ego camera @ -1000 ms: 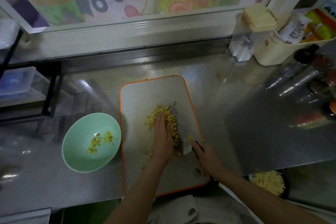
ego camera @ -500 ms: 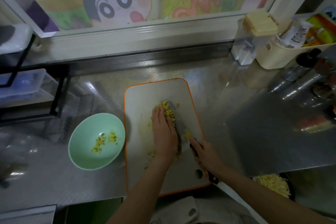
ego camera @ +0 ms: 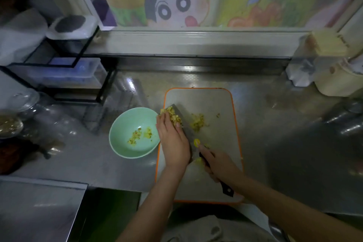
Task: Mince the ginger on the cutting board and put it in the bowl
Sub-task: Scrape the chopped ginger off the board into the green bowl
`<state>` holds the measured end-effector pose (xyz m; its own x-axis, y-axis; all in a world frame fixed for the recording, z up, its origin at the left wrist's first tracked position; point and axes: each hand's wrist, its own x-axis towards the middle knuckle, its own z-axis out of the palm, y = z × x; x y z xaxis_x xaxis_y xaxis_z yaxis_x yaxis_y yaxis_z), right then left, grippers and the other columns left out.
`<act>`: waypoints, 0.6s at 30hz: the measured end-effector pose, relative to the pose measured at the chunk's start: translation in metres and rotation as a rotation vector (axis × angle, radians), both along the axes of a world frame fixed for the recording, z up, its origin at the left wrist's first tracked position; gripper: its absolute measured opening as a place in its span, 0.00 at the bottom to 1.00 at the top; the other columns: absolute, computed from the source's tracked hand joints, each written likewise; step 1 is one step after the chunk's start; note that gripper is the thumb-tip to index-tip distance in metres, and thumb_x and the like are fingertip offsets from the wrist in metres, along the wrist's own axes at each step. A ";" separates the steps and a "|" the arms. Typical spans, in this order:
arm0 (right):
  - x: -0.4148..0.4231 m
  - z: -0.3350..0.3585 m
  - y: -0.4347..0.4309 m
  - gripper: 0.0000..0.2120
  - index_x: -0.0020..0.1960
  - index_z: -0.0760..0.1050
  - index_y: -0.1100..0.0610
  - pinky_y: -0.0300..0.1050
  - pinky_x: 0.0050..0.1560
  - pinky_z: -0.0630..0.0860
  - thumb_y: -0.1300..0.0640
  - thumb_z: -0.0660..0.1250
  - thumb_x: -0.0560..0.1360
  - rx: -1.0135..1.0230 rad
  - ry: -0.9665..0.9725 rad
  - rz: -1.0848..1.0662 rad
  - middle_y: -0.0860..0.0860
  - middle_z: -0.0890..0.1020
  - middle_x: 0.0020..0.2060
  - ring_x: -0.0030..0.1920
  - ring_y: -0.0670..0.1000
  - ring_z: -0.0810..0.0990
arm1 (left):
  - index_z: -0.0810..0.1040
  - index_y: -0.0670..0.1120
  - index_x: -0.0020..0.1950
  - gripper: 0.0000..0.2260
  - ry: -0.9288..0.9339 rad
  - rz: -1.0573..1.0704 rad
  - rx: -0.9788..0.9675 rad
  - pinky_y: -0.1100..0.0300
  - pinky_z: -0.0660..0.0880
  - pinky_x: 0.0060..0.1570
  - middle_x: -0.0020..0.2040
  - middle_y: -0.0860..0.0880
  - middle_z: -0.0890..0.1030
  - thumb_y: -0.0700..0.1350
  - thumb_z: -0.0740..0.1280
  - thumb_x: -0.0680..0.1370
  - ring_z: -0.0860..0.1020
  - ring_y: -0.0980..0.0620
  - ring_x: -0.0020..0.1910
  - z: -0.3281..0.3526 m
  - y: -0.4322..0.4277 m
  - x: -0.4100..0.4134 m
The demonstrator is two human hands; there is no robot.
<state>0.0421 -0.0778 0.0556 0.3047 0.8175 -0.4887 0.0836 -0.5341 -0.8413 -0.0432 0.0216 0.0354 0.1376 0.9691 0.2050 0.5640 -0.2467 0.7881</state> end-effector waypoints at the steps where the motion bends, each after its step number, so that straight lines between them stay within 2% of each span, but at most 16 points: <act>1: -0.004 0.003 0.003 0.24 0.30 0.64 0.57 0.36 0.21 0.63 0.45 0.57 0.79 -0.011 0.004 0.019 0.50 0.67 0.21 0.17 0.46 0.64 | 0.60 0.37 0.72 0.20 -0.005 0.026 -0.002 0.56 0.49 0.73 0.73 0.40 0.60 0.40 0.53 0.81 0.56 0.44 0.73 0.001 0.002 -0.006; 6: -0.020 0.014 0.025 0.24 0.31 0.63 0.56 0.35 0.21 0.63 0.40 0.56 0.78 -0.077 0.040 0.157 0.50 0.67 0.22 0.19 0.46 0.64 | 0.60 0.36 0.72 0.23 0.005 0.136 -0.023 0.54 0.50 0.73 0.72 0.38 0.61 0.45 0.50 0.80 0.57 0.43 0.73 -0.002 0.013 -0.032; 11: -0.032 0.024 0.055 0.24 0.31 0.62 0.55 0.33 0.20 0.60 0.39 0.55 0.78 -0.207 0.101 0.226 0.50 0.65 0.23 0.18 0.44 0.63 | 0.62 0.34 0.70 0.19 0.035 0.209 -0.103 0.50 0.53 0.72 0.69 0.34 0.63 0.40 0.55 0.81 0.60 0.38 0.70 -0.006 0.037 -0.049; 15: -0.035 0.028 0.085 0.24 0.33 0.61 0.55 0.29 0.18 0.57 0.40 0.52 0.79 -0.354 0.192 0.287 0.45 0.64 0.16 0.15 0.42 0.62 | 0.65 0.32 0.68 0.18 0.066 0.207 -0.187 0.50 0.55 0.70 0.66 0.32 0.66 0.40 0.55 0.81 0.62 0.36 0.68 -0.014 0.057 -0.063; 18: -0.036 0.032 0.101 0.23 0.33 0.60 0.56 0.30 0.16 0.57 0.42 0.51 0.81 -0.393 0.215 0.321 0.44 0.63 0.15 0.14 0.41 0.61 | 0.67 0.31 0.66 0.17 0.100 0.119 -0.230 0.50 0.57 0.68 0.65 0.32 0.69 0.40 0.54 0.81 0.65 0.36 0.66 -0.024 0.071 -0.072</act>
<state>0.0063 0.0227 0.0877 -0.0703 0.5960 -0.7999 0.1425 -0.7877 -0.5994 -0.1154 0.0925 0.0118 0.0280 0.9991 -0.0314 0.6564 0.0053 0.7544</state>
